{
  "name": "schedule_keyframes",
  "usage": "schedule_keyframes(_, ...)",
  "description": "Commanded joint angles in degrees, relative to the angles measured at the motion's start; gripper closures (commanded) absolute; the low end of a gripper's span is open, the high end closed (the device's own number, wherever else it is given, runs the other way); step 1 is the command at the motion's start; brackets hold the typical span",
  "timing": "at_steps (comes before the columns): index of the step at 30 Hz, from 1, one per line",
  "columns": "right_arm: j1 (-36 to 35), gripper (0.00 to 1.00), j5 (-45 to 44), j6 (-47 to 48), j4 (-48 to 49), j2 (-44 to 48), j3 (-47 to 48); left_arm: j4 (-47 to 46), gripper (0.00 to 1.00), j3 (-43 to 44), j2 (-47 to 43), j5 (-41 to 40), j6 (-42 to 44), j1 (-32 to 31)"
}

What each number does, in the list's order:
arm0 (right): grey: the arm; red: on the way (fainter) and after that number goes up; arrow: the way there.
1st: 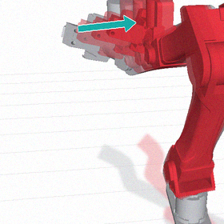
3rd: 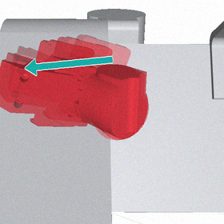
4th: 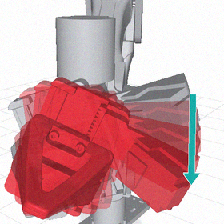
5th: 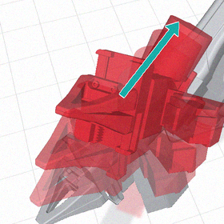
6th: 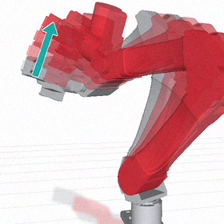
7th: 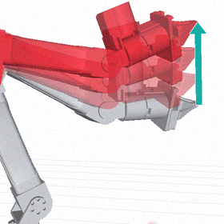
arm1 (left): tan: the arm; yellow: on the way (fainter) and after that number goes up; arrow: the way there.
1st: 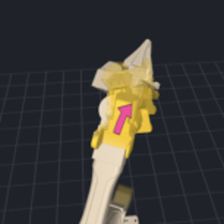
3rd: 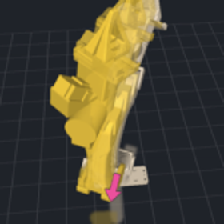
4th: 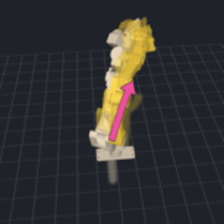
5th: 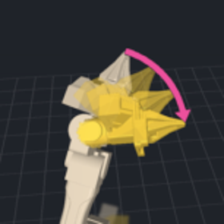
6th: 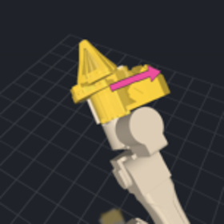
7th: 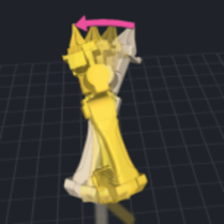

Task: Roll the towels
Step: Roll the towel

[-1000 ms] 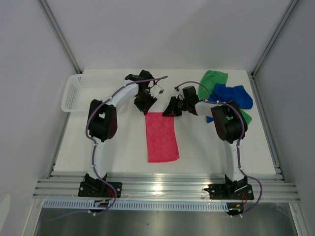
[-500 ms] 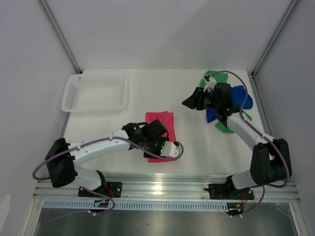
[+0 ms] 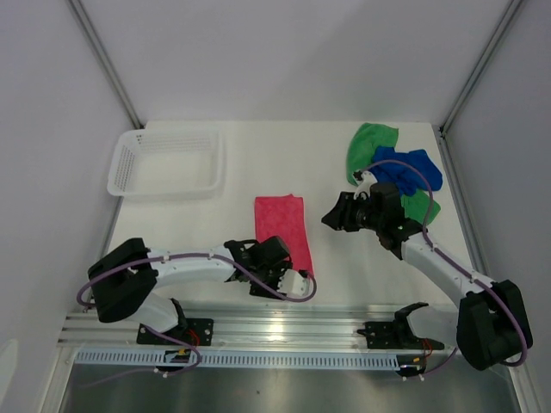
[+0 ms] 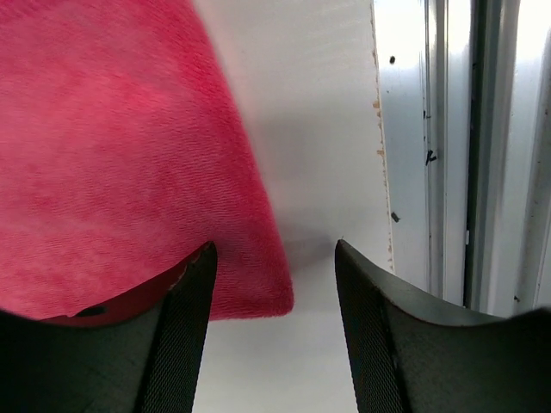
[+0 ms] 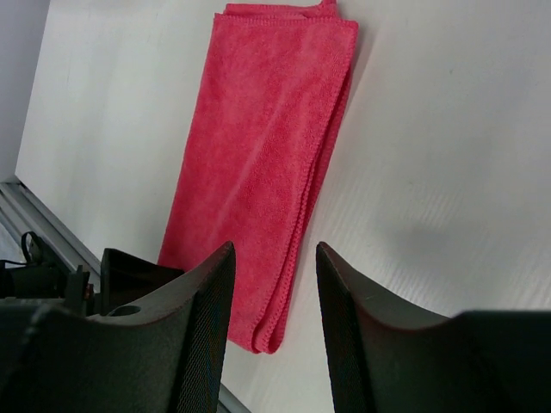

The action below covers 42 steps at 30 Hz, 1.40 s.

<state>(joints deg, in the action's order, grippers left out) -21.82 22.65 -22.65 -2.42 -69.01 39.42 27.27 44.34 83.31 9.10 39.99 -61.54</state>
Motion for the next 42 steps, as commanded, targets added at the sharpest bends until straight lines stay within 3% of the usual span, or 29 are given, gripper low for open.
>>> schedule_keyframes(1,-0.1,0.54,-2.2,2.4,-1.1,3.8,-0.5,-3.9,0.4,-3.1,1.3,-1.1,-2.1,-0.8)
schedule_keyframes(5,-0.1,0.53,0.5,4.6,-0.4,5.5,-1.0,-5.5,0.43,-5.5,0.9,-3.6,-3.2,-0.8)
schedule_keyframes(9,-0.1,0.52,2.8,7.6,0.3,5.7,-1.4,-7.0,0.66,-5.6,1.6,-6.4,-5.6,-0.8)
schedule_keyframes(12,-0.4,0.51,4.8,10.0,4.1,6.0,-3.1,-6.5,0.9,-5.1,1.1,-7.1,-6.3,-0.7)
schedule_keyframes(14,-1.1,0.5,5.3,14.0,6.5,6.3,-5.0,-5.0,0.98,-4.2,-0.8,-6.2,-6.3,-0.4)
schedule_keyframes(16,-2.2,0.5,5.6,18.8,7.8,6.5,-6.1,-1.1,0.99,-3.0,-2.4,-2.2,-6.3,0.9)
schedule_keyframes(18,-5.7,0.49,6.1,29.3,7.6,7.2,-7.7,1.0,0.99,-0.8,-4.3,1.2,-6.4,3.7)
schedule_keyframes(20,-8.6,0.46,7.8,42.6,4.9,7.6,-8.6,3.9,0.99,0.4,-4.6,5.9,-6.2,5.9)
schedule_keyframes(22,-10.4,0.43,11.6,50.2,-0.6,7.7,-8.7,5.5,0.99,2.6,-4.3,9.9,-5.7,9.1)
schedule_keyframes(27,-12.3,0.43,14.3,57.7,-3.9,5.6,-8.0,7.8,0.99,5.4,-2.8,14.0,-4.0,13.5)
schedule_keyframes(29,-14.5,0.43,14.3,58.4,-4.7,5.4,-7.7,8.6,0.99,6.9,-2.4,15.6,-4.1,14.7)
schedule_keyframes(34,-19.9,0.43,13.5,52.6,6.4,4.7,-10.2,10.7,0.99,9.3,-1.1,19.5,-5.5,17.7)
schedule_keyframes(42,-28.6,0.43,5.0,46.5,16.4,-0.9,-12.6,11.4,0.99,9.5,-0.8,22.2,-5.6,21.0)
